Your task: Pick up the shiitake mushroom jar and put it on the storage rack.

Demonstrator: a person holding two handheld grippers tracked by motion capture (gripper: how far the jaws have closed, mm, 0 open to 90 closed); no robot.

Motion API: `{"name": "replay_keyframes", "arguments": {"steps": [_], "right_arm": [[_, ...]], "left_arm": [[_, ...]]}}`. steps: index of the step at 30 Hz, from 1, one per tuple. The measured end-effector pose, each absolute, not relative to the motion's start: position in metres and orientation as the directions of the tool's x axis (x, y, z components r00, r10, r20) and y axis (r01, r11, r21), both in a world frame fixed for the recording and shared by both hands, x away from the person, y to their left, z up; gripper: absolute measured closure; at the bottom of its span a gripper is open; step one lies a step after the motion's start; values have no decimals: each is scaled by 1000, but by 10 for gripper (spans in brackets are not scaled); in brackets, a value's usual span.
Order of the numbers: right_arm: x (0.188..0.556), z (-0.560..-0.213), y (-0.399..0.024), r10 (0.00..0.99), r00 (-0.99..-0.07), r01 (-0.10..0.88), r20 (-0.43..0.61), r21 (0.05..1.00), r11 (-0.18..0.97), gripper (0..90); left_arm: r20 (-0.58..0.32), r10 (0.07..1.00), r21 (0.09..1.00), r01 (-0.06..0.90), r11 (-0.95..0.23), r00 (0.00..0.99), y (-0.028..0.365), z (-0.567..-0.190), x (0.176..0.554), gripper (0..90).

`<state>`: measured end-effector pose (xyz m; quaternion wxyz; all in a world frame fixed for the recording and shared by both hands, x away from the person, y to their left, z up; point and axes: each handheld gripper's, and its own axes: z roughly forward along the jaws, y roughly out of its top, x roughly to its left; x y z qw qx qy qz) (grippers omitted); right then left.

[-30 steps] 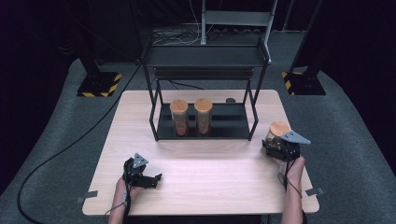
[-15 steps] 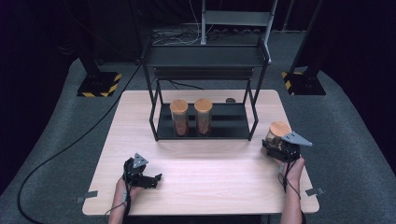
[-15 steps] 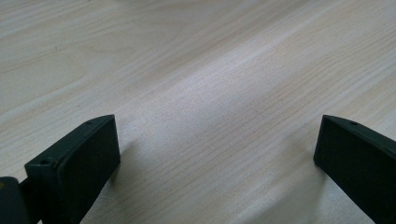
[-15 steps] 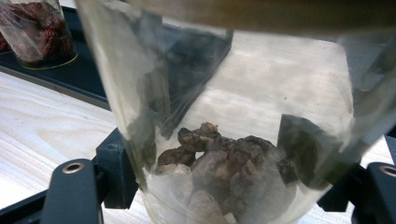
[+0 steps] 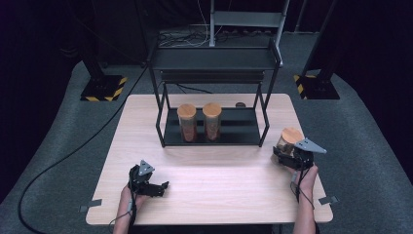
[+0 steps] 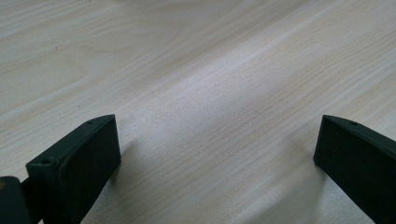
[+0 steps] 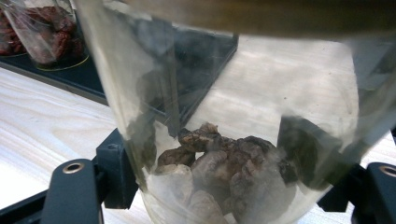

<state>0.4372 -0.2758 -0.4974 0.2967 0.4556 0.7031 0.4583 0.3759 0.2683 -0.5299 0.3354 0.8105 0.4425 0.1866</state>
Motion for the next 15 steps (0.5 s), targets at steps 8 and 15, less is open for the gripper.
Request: {"name": "replay_keyframes", "arguments": {"steps": [8, 15], "right_arm": [[432, -491, -271, 903, -430, 361, -8, 915, 180, 247], [430, -489, -267, 896, -443, 363, -19, 910, 199, 248]], "left_arm": [[6, 842, 709, 592, -384, 539, 268, -530, 376, 0], [5, 842, 709, 592, -383, 539, 268, -530, 376, 0]]}}
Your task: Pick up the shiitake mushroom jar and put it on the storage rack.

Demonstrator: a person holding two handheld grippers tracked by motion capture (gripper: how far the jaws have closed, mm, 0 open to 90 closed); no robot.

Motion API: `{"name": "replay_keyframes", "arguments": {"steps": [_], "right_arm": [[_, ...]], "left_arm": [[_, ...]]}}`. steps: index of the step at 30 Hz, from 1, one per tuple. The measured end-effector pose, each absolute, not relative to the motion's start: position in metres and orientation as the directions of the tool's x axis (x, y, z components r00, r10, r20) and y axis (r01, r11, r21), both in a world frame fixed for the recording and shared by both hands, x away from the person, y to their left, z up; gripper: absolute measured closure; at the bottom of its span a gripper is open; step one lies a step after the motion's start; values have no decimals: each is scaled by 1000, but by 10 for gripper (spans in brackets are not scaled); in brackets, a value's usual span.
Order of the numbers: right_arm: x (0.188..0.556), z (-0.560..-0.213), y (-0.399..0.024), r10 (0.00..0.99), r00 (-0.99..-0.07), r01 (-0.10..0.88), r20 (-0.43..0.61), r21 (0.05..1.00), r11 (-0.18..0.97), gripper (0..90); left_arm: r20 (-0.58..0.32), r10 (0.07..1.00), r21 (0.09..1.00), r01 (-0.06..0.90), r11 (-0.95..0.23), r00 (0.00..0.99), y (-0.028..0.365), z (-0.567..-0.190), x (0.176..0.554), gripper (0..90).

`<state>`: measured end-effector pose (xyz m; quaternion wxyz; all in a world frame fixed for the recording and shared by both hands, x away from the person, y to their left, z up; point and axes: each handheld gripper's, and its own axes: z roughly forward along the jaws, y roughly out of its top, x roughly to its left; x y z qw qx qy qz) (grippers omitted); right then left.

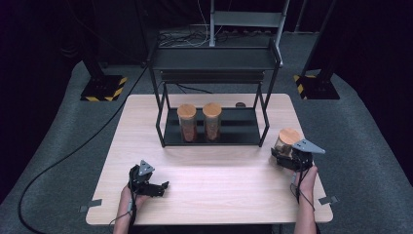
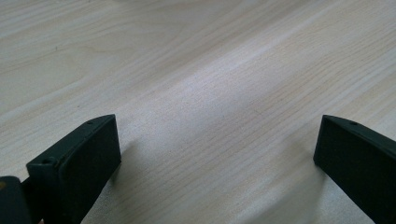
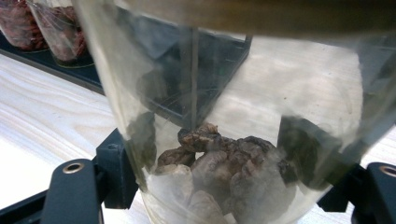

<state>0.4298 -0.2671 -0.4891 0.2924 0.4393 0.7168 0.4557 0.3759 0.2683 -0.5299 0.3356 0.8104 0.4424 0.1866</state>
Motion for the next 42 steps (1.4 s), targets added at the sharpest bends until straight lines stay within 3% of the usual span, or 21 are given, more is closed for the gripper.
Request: {"name": "replay_keyframes", "arguments": {"steps": [42], "right_arm": [[429, -487, -240, 856, -516, 356, -30, 901, 246, 248]], "left_arm": [[5, 842, 709, 592, -383, 539, 268, -530, 376, 0]]}}
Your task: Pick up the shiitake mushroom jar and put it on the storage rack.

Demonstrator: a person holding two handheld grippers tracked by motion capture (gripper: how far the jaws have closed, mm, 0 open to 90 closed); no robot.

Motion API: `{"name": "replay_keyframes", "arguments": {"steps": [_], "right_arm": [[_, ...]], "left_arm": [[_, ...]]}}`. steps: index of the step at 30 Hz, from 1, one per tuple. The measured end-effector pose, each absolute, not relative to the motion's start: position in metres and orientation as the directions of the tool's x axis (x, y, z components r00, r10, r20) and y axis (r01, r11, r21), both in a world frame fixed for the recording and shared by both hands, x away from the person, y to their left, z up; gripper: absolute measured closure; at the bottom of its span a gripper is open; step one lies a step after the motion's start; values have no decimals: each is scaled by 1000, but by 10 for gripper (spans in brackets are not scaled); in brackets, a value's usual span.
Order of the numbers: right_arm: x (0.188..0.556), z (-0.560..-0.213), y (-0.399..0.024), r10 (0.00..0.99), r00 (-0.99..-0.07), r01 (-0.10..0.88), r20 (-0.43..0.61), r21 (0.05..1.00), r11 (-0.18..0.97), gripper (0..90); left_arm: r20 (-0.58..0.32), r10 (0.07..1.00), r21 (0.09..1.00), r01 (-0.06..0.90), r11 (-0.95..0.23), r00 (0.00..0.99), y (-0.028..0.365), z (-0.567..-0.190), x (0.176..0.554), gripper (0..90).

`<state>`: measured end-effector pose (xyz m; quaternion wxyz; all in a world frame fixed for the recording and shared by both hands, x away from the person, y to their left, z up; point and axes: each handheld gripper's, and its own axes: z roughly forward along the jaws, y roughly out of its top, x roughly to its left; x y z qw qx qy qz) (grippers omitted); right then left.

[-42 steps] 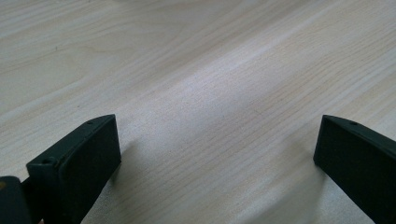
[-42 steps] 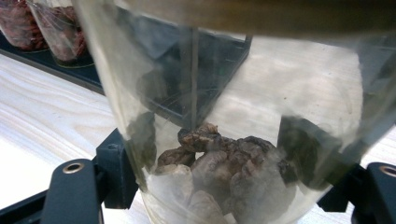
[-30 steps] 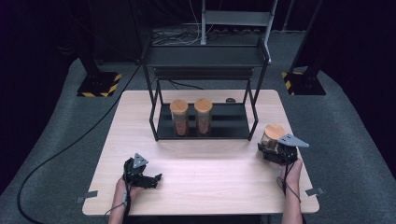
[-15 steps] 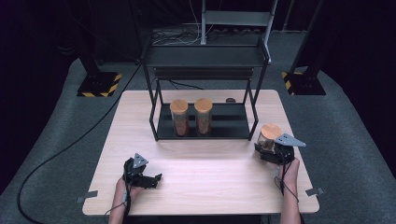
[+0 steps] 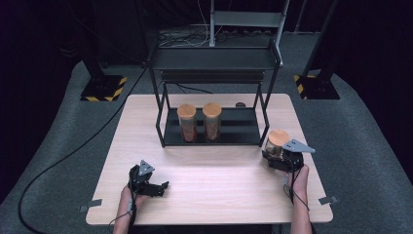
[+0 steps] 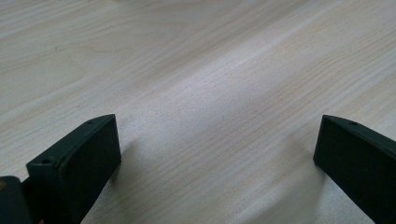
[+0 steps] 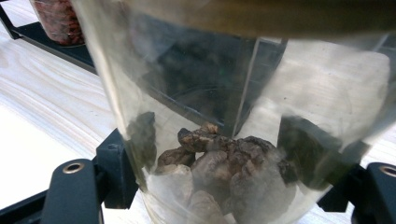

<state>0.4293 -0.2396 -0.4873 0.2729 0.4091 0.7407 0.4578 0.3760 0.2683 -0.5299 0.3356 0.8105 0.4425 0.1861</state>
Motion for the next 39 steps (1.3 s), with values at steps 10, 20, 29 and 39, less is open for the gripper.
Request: {"name": "replay_keyframes", "arguments": {"steps": [10, 20, 29, 39], "right_arm": [[430, -486, -233, 847, -531, 347, -36, 902, 257, 248], [432, -486, -226, 837, -547, 344, -30, 903, 257, 248], [433, -485, -221, 826, -562, 340, -33, 902, 267, 248], [435, -483, -215, 820, -572, 336, -35, 901, 274, 248]], "left_arm": [[5, 842, 709, 592, -383, 539, 268, -530, 376, 0], [5, 842, 709, 592, -384, 539, 268, -530, 376, 0], [5, 842, 709, 592, -383, 539, 268, -530, 376, 0], [6, 842, 709, 591, -384, 539, 268, -530, 376, 0]]}}
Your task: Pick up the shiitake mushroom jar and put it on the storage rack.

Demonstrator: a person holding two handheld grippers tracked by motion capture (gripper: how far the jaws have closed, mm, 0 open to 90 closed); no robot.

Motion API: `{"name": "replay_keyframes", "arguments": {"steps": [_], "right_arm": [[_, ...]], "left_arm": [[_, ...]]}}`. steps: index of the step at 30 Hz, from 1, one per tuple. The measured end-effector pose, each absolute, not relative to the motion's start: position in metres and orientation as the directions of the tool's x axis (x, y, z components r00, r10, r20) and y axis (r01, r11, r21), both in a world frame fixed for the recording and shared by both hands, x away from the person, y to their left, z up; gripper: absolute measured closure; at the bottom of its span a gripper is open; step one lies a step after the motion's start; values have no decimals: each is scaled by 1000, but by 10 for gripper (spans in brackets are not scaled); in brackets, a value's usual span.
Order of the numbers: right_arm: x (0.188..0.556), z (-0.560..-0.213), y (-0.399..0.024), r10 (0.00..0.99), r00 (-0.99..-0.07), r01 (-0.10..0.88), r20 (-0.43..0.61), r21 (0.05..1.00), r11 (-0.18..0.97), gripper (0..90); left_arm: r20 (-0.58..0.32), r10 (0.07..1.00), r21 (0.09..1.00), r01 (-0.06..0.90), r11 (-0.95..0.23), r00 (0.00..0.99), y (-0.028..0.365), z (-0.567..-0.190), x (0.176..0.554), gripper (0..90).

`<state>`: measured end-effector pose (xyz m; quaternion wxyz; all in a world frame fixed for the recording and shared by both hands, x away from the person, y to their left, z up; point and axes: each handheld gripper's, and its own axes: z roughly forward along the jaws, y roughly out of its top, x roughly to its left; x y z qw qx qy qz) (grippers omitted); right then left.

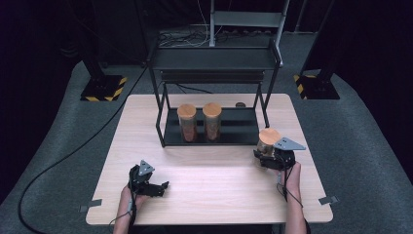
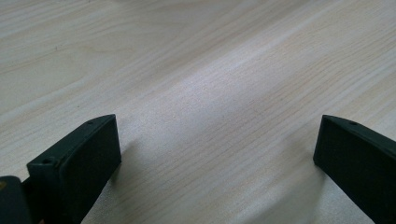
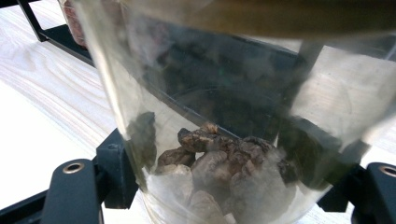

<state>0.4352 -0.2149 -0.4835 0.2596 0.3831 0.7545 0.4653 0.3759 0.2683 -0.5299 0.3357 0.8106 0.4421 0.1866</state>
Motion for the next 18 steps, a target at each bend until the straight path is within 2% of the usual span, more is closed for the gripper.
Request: {"name": "replay_keyframes", "arguments": {"steps": [18], "right_arm": [[438, -483, -207, 815, -579, 340, -35, 898, 281, 248]], "left_arm": [[6, 842, 709, 591, -384, 540, 268, -530, 376, 1]]}}
